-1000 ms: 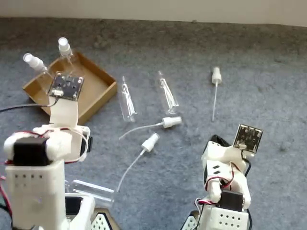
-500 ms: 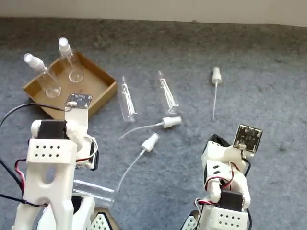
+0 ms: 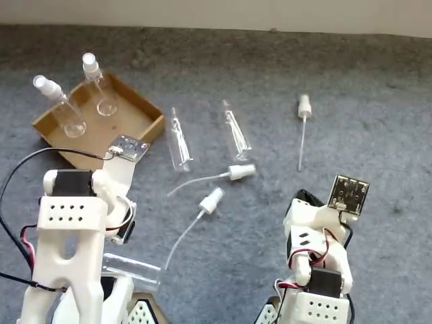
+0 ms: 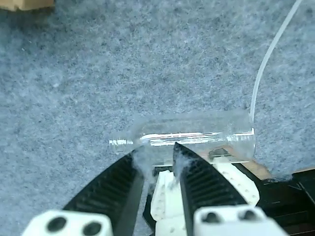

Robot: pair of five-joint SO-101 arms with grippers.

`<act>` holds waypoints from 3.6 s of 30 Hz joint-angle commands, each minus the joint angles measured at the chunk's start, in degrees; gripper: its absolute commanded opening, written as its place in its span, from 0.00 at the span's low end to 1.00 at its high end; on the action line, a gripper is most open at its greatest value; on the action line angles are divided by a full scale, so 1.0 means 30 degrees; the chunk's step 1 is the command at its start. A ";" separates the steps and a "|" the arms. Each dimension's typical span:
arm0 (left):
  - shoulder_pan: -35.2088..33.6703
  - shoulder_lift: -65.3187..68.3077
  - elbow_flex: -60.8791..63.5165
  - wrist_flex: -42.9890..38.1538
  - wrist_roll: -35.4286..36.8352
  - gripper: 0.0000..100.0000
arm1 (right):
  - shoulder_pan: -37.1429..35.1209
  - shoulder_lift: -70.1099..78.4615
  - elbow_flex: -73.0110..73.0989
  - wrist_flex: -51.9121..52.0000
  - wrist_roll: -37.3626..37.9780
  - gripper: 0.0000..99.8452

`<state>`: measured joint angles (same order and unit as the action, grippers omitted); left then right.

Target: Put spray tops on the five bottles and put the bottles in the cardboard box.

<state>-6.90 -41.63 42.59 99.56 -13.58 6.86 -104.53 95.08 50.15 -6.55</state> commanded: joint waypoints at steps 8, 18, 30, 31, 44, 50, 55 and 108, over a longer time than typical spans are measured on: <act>-0.2945 0.0073 0.0015 0.0029 -0.5802 0.04 | -0.0190 -0.0161 -0.0073 -0.0571 0.0205 0.01; -0.4762 0.0073 0.2330 -0.0117 -0.7531 0.00 | -0.0190 -0.0161 -0.0073 -0.0571 0.0205 0.01; -0.5084 0.0073 0.5348 -0.2960 -0.8088 0.01 | -0.0190 -0.0161 -0.0073 -0.0571 0.0205 0.01; -0.5055 0.0073 0.5582 -0.3399 -0.8059 0.01 | -0.0190 -0.0161 -0.0073 -0.0571 0.0205 0.01; -0.2183 -0.0073 0.5729 -0.7443 -0.6799 0.01 | -0.0220 -0.0161 -0.0073 -0.0571 0.0205 0.01; -0.1333 -0.0015 0.2828 -0.7414 -0.4073 0.01 | -0.0220 -0.0161 -0.0073 -0.0571 0.0205 0.01; 0.0015 0.0015 0.2359 -0.6535 -0.4044 0.01 | -0.0249 -0.0161 -0.0073 -0.0571 0.0205 0.01; 1.4725 -0.0073 -0.0396 0.0293 -0.4161 0.01 | -0.0249 -0.0161 -0.0073 -0.0571 0.0205 0.01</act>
<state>36.62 -41.27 42.33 100.00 -26.42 6.51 -104.53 95.08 50.15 -6.55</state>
